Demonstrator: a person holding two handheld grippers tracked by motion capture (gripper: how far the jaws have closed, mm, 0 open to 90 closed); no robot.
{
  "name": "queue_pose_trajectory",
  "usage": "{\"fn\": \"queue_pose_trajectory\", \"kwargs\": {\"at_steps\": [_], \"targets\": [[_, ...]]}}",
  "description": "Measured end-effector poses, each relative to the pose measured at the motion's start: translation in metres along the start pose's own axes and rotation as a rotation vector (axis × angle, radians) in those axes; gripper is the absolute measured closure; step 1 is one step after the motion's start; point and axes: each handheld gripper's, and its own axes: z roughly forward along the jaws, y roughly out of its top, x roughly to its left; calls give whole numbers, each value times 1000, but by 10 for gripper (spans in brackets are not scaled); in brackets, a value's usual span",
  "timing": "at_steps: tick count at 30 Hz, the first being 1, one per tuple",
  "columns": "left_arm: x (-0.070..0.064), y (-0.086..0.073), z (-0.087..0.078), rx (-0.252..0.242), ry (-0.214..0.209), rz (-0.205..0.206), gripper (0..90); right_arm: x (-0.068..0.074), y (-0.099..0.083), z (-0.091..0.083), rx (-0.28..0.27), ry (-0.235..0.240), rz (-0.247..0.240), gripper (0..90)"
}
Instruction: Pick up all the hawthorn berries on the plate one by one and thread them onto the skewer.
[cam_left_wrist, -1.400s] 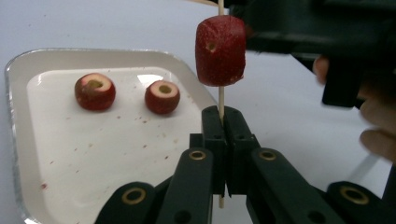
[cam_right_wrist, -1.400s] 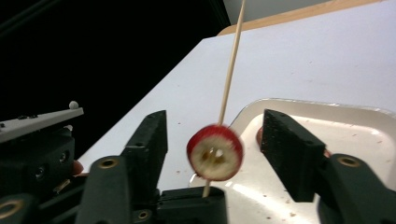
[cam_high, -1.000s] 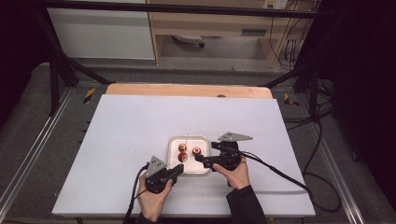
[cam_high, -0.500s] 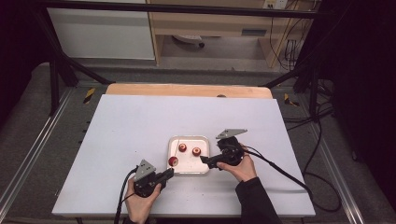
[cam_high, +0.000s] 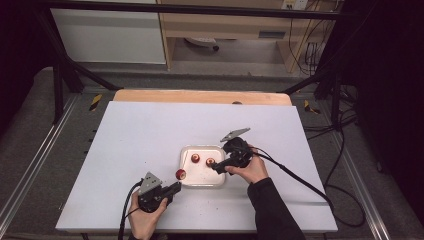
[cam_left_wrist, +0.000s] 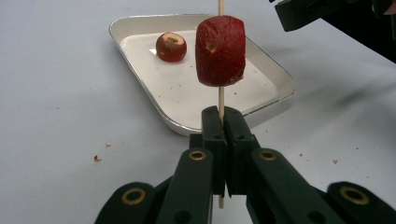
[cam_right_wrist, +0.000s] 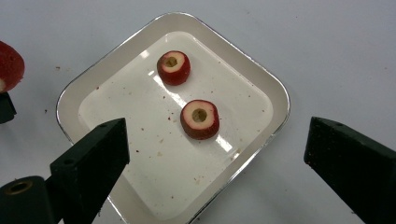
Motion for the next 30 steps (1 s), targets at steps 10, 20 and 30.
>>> {"fn": "queue_pose_trajectory", "kwargs": {"at_steps": [10, 20, 30], "targets": [[3, -1, -1, 10, 3, 3, 890, -1, 19, 21, 114, 22, -13, 141], [3, -1, -1, 17, -7, -1, 890, -2, 30, 39, 214, 43, -10, 250], [3, -1, 0, 25, -14, 1, 889, 0, 37, 48, 303, 64, -29, 366]]}}
